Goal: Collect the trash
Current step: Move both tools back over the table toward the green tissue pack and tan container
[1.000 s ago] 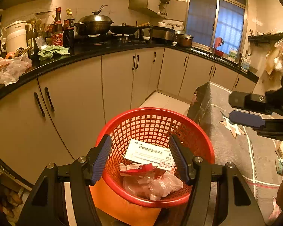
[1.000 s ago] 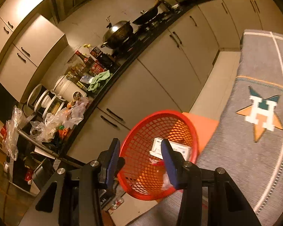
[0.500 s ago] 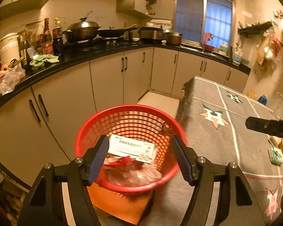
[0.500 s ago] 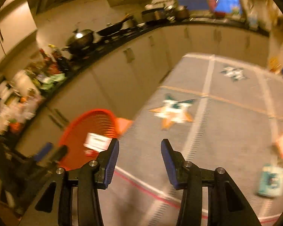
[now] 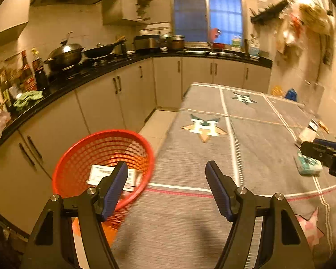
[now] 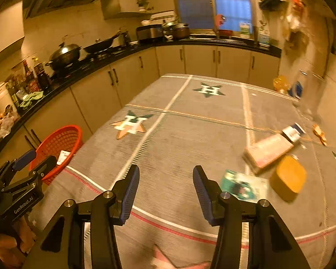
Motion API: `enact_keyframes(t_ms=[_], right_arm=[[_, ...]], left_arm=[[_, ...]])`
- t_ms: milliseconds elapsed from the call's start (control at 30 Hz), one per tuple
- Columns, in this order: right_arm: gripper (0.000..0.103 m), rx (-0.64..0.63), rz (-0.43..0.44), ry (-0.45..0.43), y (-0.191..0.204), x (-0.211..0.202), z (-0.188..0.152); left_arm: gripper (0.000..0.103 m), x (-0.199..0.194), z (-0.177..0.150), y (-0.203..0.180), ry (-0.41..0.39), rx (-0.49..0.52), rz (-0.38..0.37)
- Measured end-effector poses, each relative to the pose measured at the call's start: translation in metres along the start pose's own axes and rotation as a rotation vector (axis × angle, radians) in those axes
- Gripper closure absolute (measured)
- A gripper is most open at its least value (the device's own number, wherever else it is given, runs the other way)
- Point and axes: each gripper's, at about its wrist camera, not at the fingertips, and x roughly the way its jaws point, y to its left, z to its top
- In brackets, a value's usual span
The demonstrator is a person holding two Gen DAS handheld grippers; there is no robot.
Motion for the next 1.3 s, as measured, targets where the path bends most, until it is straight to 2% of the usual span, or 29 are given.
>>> enact_keyframes(t_ms=[300,467,567,700,800,900,1067,1300], right_arm=[[0.048,0.087,-0.049,-0.009,-0.053,-0.018,-0.018],[0.048,0.219,-0.117,-0.022,-0.113,-0.033,-0.023],[0.048,0.293,-0.168,-0.029,-0.147,-0.040,-0.024],[0.048,0.356,-0.194,-0.028,-0.175,-0.044,-0.025],[0.048,0.402,-0.178,-0.004,-0.191,-0.040,-0.025],[0.046,0.422,-0.167,0.020,-0.200,-0.034,-0.024],[0.044,0.493,-0.087,0.071,-0.221,-0.011,-0.018],[0.043,0.543,-0.046,0.121,-0.235,0.024,-0.014]], left_arm=[[0.032,-0.003,-0.006,-0.061,0.023,0.111,-0.059],[0.031,-0.003,-0.009,-0.087,0.034,0.163,-0.105],[0.030,-0.001,-0.010,-0.103,0.056,0.188,-0.153],[0.029,0.004,-0.008,-0.126,0.105,0.218,-0.258],[0.026,0.011,-0.003,-0.144,0.154,0.224,-0.342],[0.026,0.017,0.000,-0.159,0.171,0.243,-0.366],[0.026,0.022,0.002,-0.175,0.179,0.263,-0.374],[0.026,0.030,0.000,-0.176,0.196,0.272,-0.365]])
